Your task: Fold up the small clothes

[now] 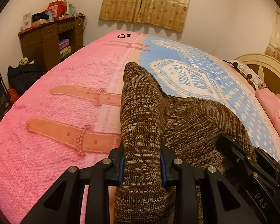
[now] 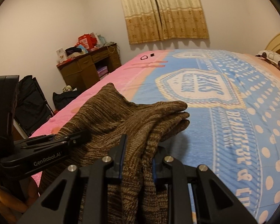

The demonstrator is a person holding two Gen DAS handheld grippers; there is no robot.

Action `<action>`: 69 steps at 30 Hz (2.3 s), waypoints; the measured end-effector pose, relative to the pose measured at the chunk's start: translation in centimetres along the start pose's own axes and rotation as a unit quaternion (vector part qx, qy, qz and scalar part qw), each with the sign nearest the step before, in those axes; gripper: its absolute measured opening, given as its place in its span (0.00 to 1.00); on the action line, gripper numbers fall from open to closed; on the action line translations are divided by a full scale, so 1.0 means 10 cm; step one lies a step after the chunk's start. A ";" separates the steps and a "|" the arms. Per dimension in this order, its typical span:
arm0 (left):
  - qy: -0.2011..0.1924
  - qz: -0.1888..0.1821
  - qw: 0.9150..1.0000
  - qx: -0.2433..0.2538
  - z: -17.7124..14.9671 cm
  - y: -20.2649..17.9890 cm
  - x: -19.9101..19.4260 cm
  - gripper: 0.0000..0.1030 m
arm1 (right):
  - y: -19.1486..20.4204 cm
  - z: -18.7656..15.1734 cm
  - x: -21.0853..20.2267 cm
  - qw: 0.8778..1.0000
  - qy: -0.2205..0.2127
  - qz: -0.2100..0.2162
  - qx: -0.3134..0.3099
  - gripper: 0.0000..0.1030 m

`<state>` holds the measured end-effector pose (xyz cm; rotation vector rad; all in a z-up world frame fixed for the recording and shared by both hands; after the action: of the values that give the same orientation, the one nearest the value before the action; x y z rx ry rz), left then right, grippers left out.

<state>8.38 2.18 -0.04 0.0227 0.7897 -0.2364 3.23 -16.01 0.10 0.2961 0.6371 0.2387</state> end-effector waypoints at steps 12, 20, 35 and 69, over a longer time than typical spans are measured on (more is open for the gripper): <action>-0.009 0.024 0.999 -0.044 -0.08 0.48 -0.20 0.29 | 0.45 -0.01 0.14 0.999 0.012 0.024 -0.044 0.23; -0.017 0.055 0.995 -0.078 -0.14 0.93 -0.33 0.29 | 0.87 -0.06 0.31 0.996 0.018 0.054 -0.074 0.23; -0.045 0.151 0.977 -0.142 -0.16 1.90 -0.56 0.29 | 1.86 -0.04 0.84 0.979 0.021 0.146 -0.142 0.23; 0.013 0.053 0.979 -0.197 -0.94 1.99 -0.38 0.30 | 1.38 -0.86 1.20 0.964 0.203 0.169 -0.039 0.20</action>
<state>3.62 23.33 -5.32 -0.3066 0.8468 0.0246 5.57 2.23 -8.26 0.2811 0.9786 0.6635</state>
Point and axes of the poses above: each gripper's, at about its wrist camera, not at the fingertips, and x roughly the way its jaws point, y to its left, z to its top, the point moved 3 cm from there along x, roughly the way its jaws point, and after that the axes turned 9 degrees about x, right-handed, at the moved point
